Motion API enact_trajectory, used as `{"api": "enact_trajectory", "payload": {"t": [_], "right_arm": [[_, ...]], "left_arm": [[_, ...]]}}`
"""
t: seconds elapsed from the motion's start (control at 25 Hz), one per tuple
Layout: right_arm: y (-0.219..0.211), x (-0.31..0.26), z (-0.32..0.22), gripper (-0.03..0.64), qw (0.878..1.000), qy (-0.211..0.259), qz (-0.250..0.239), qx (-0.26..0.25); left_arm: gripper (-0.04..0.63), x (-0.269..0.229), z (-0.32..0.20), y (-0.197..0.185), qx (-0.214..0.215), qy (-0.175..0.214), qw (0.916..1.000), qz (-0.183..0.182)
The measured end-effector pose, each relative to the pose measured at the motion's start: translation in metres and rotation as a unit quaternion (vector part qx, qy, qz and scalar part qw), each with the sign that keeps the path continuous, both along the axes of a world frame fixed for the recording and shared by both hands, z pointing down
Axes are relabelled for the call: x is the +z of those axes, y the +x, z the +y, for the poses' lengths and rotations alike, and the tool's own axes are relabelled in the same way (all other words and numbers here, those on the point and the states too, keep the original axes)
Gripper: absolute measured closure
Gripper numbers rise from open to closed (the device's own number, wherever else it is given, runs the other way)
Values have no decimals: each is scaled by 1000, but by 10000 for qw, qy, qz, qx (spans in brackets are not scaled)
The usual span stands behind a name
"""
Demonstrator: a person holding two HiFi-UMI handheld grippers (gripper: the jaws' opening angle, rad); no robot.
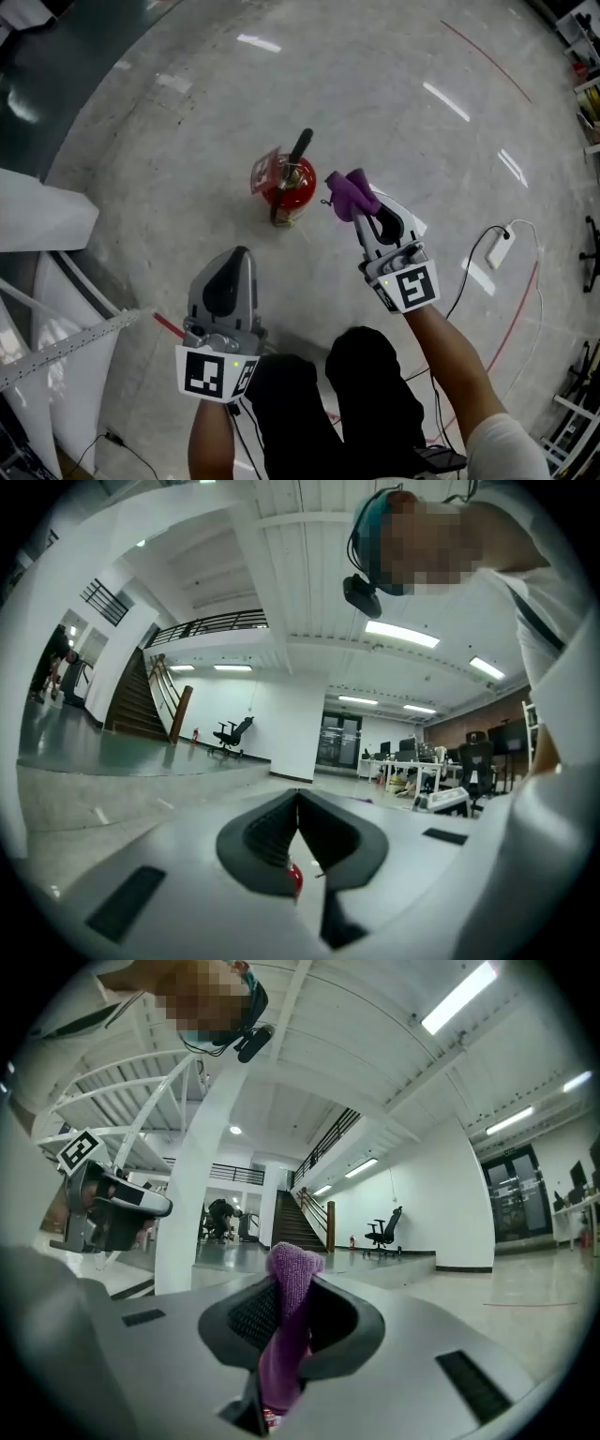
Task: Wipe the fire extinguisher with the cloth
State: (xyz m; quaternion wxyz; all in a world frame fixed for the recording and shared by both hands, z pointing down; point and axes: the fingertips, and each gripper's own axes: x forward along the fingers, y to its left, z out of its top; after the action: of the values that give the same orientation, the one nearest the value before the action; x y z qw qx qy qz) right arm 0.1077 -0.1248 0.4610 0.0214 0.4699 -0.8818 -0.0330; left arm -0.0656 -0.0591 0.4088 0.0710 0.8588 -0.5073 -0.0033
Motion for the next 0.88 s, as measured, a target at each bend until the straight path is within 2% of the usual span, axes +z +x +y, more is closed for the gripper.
{"api": "enact_trajectory", "payload": {"t": [0.12, 0.24, 0.44, 0.56, 0.76, 0.88], "right_arm": [[-6, 28, -19, 557, 9995, 302, 106, -57], [-13, 45, -34, 557, 9968, 720, 275, -192], [-42, 84, -44, 557, 9886, 1038, 674, -860], [-60, 98, -34, 557, 9805, 1234, 895, -1243], [-80, 125, -16, 557, 9600, 1448, 1511, -1860], [-80, 140, -9, 557, 9564, 1390, 1567, -2036]], "left_arm": [[589, 35, -10, 4, 213, 193, 9995, -146], [589, 63, -16, 2, 313, 309, 9990, -63], [589, 106, -18, -5, 350, 353, 9987, -56], [589, 124, -18, -10, 323, 281, 9991, -64], [589, 134, -20, -10, 283, 223, 9993, -84], [589, 134, -20, -9, 304, 203, 9993, -90]]}}
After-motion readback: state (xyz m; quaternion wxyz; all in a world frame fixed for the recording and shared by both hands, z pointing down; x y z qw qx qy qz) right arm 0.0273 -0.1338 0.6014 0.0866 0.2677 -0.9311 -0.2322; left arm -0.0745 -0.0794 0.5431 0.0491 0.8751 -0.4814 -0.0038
